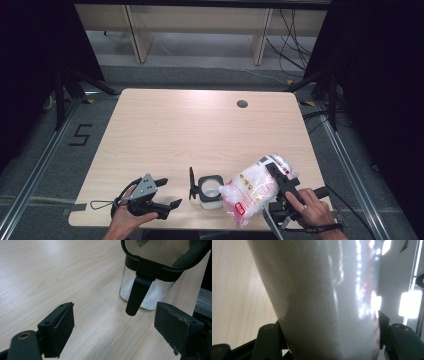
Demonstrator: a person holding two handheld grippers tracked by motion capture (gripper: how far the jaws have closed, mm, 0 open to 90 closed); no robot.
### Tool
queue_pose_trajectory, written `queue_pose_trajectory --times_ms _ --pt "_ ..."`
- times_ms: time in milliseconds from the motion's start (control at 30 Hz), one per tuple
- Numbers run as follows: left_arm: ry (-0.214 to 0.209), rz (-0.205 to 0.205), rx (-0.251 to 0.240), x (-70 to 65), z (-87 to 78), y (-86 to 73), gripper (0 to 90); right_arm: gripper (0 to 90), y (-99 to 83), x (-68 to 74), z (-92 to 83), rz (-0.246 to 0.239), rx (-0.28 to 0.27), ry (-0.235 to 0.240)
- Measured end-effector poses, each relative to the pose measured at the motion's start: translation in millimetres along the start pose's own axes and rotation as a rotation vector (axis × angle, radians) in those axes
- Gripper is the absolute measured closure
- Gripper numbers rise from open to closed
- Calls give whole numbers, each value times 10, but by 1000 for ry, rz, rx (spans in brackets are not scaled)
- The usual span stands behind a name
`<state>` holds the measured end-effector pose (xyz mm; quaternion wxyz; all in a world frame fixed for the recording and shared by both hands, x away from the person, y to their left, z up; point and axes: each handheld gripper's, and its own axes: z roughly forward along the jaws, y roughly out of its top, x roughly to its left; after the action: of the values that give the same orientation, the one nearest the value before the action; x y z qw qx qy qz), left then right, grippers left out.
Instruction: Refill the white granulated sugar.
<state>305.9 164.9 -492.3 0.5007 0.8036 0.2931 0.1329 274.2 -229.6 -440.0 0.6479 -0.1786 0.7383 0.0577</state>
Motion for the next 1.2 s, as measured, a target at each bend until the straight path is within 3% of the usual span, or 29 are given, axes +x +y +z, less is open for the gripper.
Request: queue_pose_trajectory --times_ms 67,100,233,300,400,433,467,567,600,667,733,800,900,933,1000,1067,1167,1200 --pt "2 5 9 5 -7 1 158 404 3 3 0 -1 3 -1" --pt "8 -16 7 -13 -8 -3 158 404 6 0 -6 -4 9 4" --pt "1 -4 2 -1 0 0 158 403 10 0 -6 -5 7 5" --pt "6 -24 10 -19 -5 -7 158 403 7 32 -11 34 18 16" --pt "6 -19 11 -12 -6 -3 158 403 14 14 -16 14 20 15" --pt "7 -23 10 -16 -5 -5 158 403 10 16 0 7 -9 -14" --pt "9 -17 11 -14 -9 -5 158 403 10 20 -9 14 7 8" --pt "9 -11 8 -6 -9 -2 158 403 11 34 -8 26 14 15" --pt "9 -10 10 -9 -11 -2 158 403 17 15 -7 -1 10 8" --pt "10 -17 10 -13 -9 -6 158 403 19 17 -16 1 22 12" --pt "4 5 10 6 -8 2 158 403 16 11 -10 2 8 9" --pt "9 -8 10 -9 -11 -1 158 403 23 -10 -14 -27 5 -2" --pt "10 -9 10 -7 -11 -1 158 403 23 -10 -15 -24 7 -1" --pt "9 -9 9 -8 -12 0 158 403 22 8 -22 0 21 9" --pt "10 -17 11 -15 -10 -4 158 402 23 3 -20 -11 16 8" --pt "2 -2 2 -1 -1 -1 158 402 17 19 -20 14 16 12" --pt "9 -8 11 -9 -13 -2 158 402 22 5 -24 -5 17 6" --pt "9 -8 11 -9 -12 -4 158 402 21 16 -28 13 24 13"
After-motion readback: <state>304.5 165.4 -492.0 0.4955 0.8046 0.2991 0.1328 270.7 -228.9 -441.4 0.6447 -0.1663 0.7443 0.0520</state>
